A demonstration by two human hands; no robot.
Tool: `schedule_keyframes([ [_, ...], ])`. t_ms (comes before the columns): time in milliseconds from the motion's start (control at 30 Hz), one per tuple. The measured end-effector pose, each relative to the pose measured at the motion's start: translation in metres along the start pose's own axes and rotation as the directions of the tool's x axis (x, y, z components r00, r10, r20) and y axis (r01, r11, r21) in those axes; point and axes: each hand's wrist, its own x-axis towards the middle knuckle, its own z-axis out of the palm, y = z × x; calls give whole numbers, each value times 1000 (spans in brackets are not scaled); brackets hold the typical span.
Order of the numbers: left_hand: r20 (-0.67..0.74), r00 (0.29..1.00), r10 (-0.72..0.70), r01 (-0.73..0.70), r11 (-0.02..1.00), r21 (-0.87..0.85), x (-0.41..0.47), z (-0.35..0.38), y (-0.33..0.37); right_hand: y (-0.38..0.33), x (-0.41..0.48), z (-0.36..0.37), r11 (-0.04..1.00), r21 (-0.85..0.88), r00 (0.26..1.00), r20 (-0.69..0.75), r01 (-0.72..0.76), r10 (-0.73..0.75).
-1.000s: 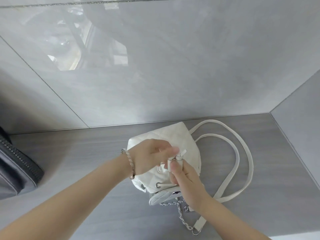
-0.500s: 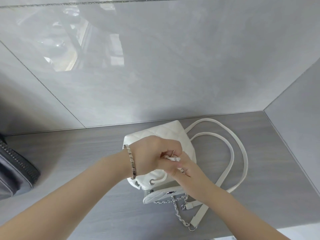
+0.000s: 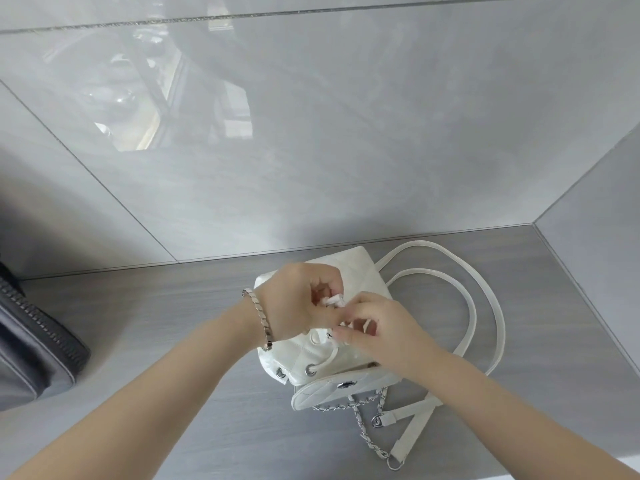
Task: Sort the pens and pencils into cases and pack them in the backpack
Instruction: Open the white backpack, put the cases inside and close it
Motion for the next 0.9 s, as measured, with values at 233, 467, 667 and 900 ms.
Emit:
schedule_keyframes([
  [233,21,999,24,-25,999,25,-2,29,1,21,-8,15,964,-180,975,77,-194,210],
  [467,87,996,-27,18,995,94,2,33,1,30,-2,18,967,-65,959,131,-247,253],
  [667,-89,984,-152,166,971,171,-5,-4,-34,37,2,20,962,0,961,48,-273,273],
  [900,-373,925,75,251,614,748,-8,18,-84,38,13,27,879,298,915,-37,-373,401],
])
